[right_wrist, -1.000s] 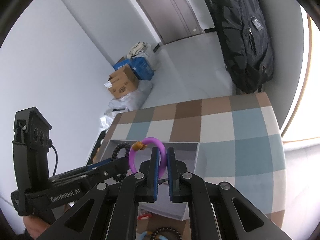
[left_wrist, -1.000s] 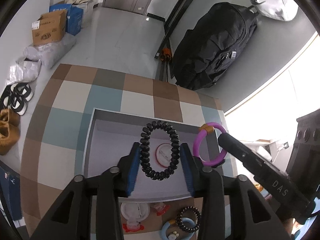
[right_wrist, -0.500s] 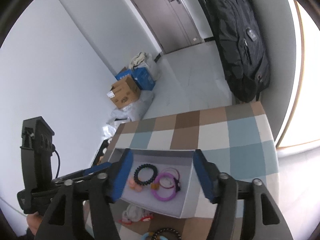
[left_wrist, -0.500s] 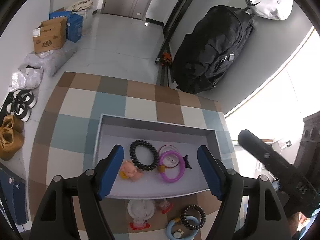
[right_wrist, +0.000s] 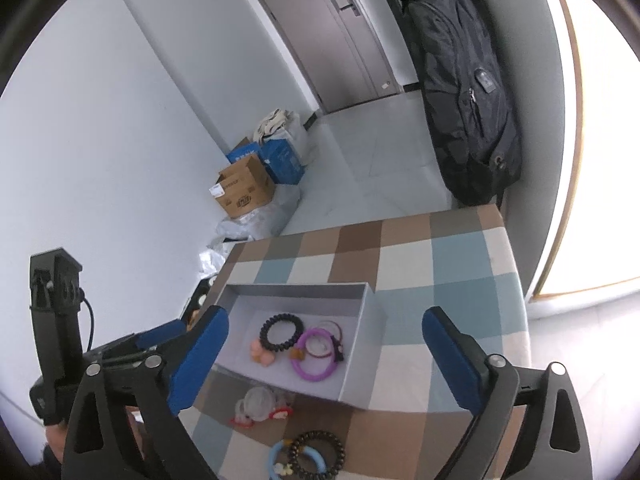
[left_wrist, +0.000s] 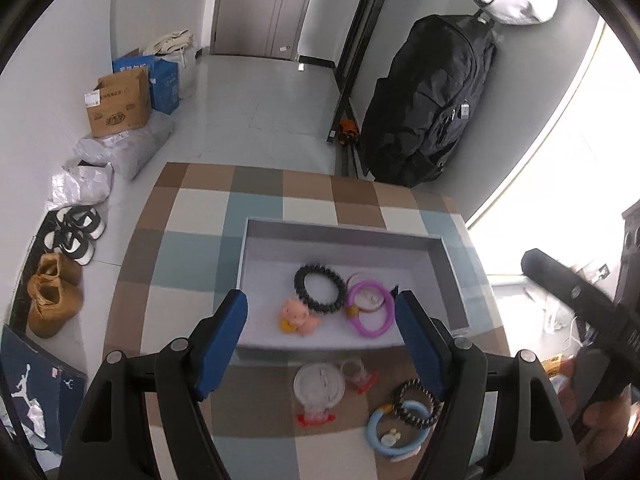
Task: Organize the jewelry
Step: 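Grasp the blue ring with the left tool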
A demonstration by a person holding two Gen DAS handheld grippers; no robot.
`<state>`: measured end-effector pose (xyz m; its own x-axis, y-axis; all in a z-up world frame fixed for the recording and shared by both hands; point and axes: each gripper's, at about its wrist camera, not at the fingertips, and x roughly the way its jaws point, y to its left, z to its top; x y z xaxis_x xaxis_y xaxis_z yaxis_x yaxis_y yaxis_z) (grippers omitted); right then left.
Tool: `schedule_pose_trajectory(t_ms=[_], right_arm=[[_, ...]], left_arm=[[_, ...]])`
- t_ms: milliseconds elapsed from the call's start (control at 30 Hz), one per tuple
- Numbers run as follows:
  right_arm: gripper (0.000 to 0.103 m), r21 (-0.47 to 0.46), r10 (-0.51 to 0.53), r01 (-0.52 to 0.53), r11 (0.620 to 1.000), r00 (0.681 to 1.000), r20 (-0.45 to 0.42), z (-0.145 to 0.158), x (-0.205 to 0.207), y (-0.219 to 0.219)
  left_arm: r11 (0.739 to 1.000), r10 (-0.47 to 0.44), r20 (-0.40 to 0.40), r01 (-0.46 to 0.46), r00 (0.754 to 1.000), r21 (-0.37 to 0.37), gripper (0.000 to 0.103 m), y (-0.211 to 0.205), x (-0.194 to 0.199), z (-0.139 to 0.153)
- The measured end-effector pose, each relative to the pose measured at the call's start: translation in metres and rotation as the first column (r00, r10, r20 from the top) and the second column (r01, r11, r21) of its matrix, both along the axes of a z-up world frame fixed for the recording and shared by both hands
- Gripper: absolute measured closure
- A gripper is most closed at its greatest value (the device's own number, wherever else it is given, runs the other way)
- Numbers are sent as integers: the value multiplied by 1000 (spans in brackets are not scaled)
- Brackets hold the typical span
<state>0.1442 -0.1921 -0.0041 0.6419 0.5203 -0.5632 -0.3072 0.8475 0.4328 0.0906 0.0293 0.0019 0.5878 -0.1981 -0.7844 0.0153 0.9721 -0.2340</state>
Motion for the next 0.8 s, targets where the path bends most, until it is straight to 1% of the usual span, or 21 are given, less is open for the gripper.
schedule_pose_trajectory(t_ms=[167, 400, 500, 700, 800], right_arm=[[0, -3, -4, 4, 1000, 1000, -7, -4, -11, -5], [0, -20, -7, 6, 1000, 998, -57, -18, -24, -11], [0, -41, 0, -3, 999, 998, -69, -21, -28, -10], [0, -57, -9, 4, 998, 995, -98, -29, -35, -14], [0, -52, -20, 14, 999, 993, -114, -31, -37, -17]], left_arm=[[999, -24, 10, 24, 1000, 21, 31, -5, -17, -3], [996, -83, 5, 83, 997, -15, 30, -17, -34, -7], [994, -109, -13, 108, 994, -25, 30, -23, -40, -11], [981, -193, -63, 195, 979, 23, 30, -46, -52, -26], [973, -227, -91, 230, 970, 20, 30, -53, -53, -35]])
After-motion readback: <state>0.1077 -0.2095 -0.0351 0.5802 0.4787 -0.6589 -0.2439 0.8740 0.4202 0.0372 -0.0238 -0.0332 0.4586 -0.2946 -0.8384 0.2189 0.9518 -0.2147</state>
